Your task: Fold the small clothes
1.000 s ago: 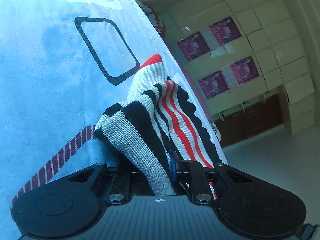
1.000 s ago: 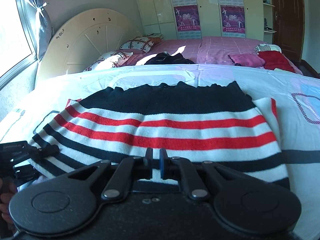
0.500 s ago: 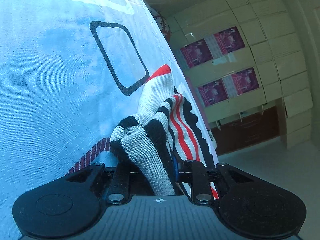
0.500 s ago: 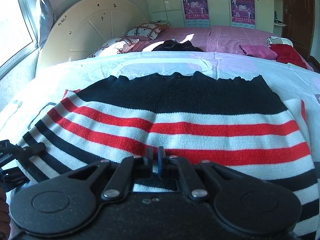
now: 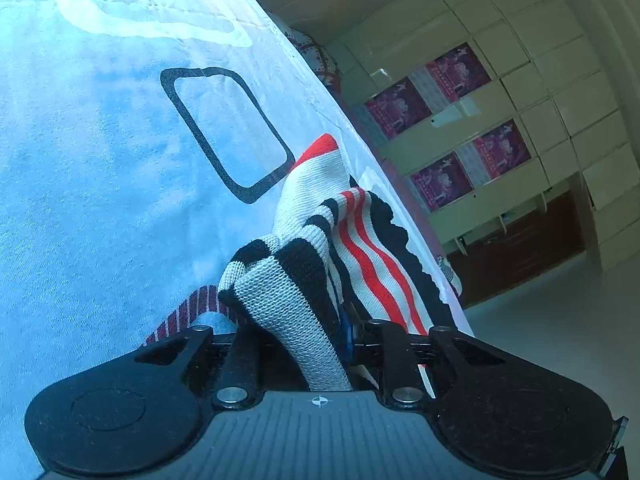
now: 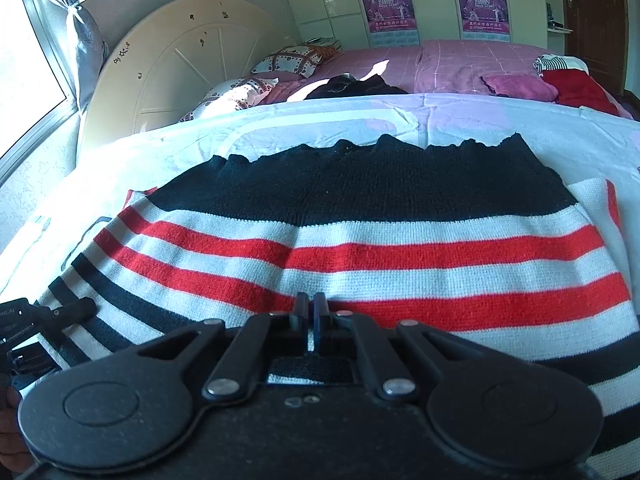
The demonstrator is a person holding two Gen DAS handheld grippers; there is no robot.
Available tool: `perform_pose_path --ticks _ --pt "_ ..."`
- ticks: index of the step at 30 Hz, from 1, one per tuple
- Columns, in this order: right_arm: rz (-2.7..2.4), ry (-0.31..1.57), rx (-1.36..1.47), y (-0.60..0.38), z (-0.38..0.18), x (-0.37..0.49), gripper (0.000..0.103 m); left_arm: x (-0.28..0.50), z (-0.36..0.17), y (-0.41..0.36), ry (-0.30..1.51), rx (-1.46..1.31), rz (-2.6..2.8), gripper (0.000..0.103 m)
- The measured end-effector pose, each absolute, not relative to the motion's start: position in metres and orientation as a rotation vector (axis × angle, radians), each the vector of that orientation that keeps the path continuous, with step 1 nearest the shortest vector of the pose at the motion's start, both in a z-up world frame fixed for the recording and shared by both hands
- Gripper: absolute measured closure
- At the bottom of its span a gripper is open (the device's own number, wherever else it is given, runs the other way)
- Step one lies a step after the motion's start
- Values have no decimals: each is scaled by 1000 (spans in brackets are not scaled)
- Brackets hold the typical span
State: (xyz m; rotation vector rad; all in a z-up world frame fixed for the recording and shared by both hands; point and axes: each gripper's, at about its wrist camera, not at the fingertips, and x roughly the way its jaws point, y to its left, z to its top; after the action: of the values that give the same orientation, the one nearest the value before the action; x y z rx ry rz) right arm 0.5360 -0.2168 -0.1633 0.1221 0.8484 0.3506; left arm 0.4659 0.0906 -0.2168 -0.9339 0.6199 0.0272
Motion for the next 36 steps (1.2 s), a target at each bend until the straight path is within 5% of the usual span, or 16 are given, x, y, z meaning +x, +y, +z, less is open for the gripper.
perform_pose_path --ticks 21,30,36 --pt "439 834 198 -237 -170 536 103 469 -124 45 509 -573 -85 89" --pt "357 710 314 -333 -131 484 98 480 -52 -67 502 -296 -350 89" --pt "175 693 434 -433 -124 441 89 480 -60 -180 634 -158 -596 89"
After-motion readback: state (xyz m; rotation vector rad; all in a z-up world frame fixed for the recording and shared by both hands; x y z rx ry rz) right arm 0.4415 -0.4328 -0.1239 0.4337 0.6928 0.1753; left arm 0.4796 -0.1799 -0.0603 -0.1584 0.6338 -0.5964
